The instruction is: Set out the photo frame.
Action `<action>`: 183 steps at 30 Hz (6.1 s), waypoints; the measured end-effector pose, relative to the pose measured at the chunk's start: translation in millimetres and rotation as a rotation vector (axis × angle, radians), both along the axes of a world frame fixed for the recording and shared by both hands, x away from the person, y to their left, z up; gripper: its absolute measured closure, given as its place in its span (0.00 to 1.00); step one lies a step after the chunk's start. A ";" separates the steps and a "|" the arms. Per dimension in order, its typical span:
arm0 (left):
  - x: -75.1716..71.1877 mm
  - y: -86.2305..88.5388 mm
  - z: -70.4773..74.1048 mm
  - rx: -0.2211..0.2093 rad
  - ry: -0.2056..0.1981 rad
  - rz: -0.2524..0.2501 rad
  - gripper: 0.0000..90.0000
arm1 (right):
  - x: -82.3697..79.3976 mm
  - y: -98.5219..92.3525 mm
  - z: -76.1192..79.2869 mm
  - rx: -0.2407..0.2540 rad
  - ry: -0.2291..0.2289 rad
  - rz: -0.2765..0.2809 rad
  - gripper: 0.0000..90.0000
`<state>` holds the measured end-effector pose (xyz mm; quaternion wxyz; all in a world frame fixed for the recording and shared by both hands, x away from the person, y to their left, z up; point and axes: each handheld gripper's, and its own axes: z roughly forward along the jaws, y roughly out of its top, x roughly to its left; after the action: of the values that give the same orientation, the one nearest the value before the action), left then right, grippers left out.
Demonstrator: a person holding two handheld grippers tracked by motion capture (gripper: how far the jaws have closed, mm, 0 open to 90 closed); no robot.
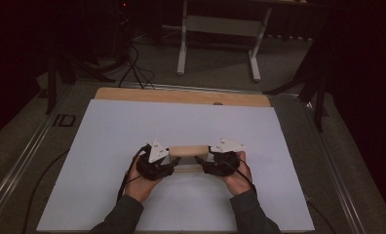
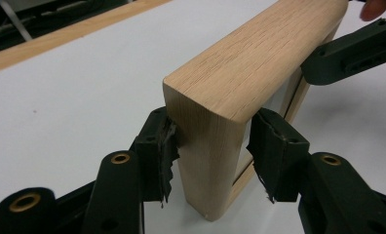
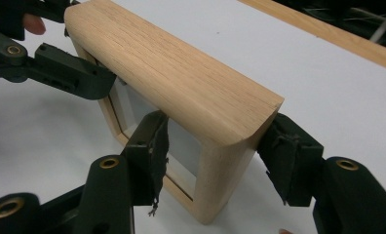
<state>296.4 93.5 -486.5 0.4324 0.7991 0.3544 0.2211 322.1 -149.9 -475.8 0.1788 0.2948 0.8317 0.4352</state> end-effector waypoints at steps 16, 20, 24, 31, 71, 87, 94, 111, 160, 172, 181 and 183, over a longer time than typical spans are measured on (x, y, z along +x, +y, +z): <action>26.5 16.6 -1.0 -0.001 -0.007 0.020 0.52 | 16.8 25.3 0.0 -0.019 -0.023 -0.045 0.52; 30.9 17.4 -1.0 -0.022 0.008 0.021 0.52 | 20.2 25.8 -0.7 0.000 -0.007 -0.056 0.52; 31.3 14.9 1.9 -0.017 0.028 0.022 0.51 | 21.1 24.7 0.4 0.000 0.004 -0.059 0.51; 32.7 13.5 3.5 -0.024 0.049 0.026 0.52 | 23.7 22.1 1.2 0.007 0.017 -0.053 0.51; 45.7 15.6 -0.8 -0.138 0.099 0.072 0.51 | 38.2 19.2 -5.2 0.090 0.069 -0.092 0.49; 51.2 14.5 -2.2 -0.153 0.108 0.089 0.49 | 43.9 20.6 -8.0 0.089 0.081 -0.097 0.48; 54.1 14.1 -2.9 -0.154 0.111 0.091 0.49 | 47.0 21.6 -9.6 0.084 0.093 -0.099 0.47; 61.7 14.7 -5.3 -0.154 0.111 0.081 0.48 | 52.2 22.8 -14.0 0.075 0.116 -0.103 0.46; 30.2 44.4 12.0 -0.086 0.104 0.119 0.25 | 34.3 -11.4 0.6 0.036 0.095 -0.122 0.22; 10.8 68.8 12.7 -0.089 0.083 0.115 0.25 | 20.1 -35.4 0.8 0.023 0.083 -0.126 0.21; -5.5 89.5 6.4 -0.100 0.082 0.115 0.26 | 3.3 -58.6 -0.8 0.047 0.062 -0.145 0.21; -8.9 94.8 3.4 -0.103 0.082 0.122 0.26 | -1.4 -64.8 -2.1 0.060 0.052 -0.152 0.21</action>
<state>287.5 188.3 -483.0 0.4437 0.7612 0.4307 0.1954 320.7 -214.7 -477.9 0.1810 0.3735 0.7979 0.4372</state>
